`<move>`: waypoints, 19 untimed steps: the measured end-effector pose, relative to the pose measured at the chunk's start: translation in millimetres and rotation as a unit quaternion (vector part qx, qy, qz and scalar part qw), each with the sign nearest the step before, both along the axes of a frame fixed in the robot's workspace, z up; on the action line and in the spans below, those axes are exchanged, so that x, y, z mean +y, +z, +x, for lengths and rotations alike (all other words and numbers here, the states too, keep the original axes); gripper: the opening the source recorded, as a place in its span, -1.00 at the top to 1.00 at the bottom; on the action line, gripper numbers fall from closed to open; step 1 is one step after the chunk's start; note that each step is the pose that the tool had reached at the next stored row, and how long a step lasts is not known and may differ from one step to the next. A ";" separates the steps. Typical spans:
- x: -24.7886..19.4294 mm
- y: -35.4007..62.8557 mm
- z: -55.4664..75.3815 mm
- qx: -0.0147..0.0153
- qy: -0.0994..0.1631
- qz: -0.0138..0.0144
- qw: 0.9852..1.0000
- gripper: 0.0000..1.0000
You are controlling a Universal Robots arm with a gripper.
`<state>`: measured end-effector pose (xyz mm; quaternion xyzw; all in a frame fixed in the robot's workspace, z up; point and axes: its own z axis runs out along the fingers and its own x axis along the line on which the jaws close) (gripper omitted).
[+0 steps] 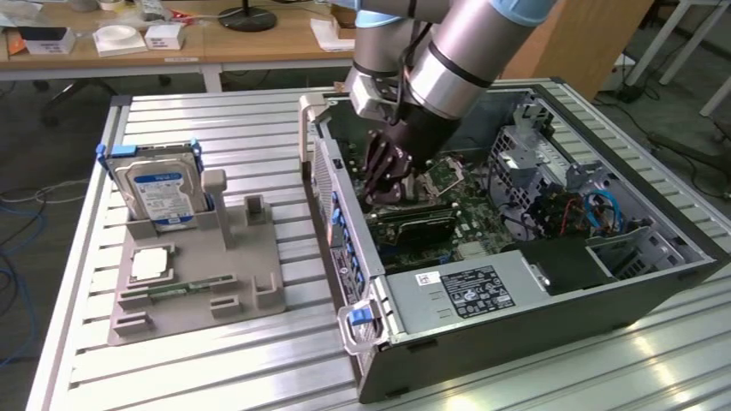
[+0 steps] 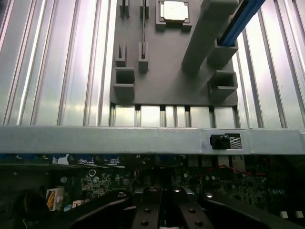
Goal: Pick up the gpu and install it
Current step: 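Press down on the gpu until it lock into place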
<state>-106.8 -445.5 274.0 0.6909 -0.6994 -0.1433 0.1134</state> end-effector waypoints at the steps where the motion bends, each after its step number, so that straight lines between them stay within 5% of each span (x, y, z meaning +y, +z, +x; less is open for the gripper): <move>1: 0.0 0.0 -0.4 0.000 0.000 0.000 1.000 0.80; 19: -10.0 -0.1 -0.5 0.001 0.000 0.002 1.000 0.80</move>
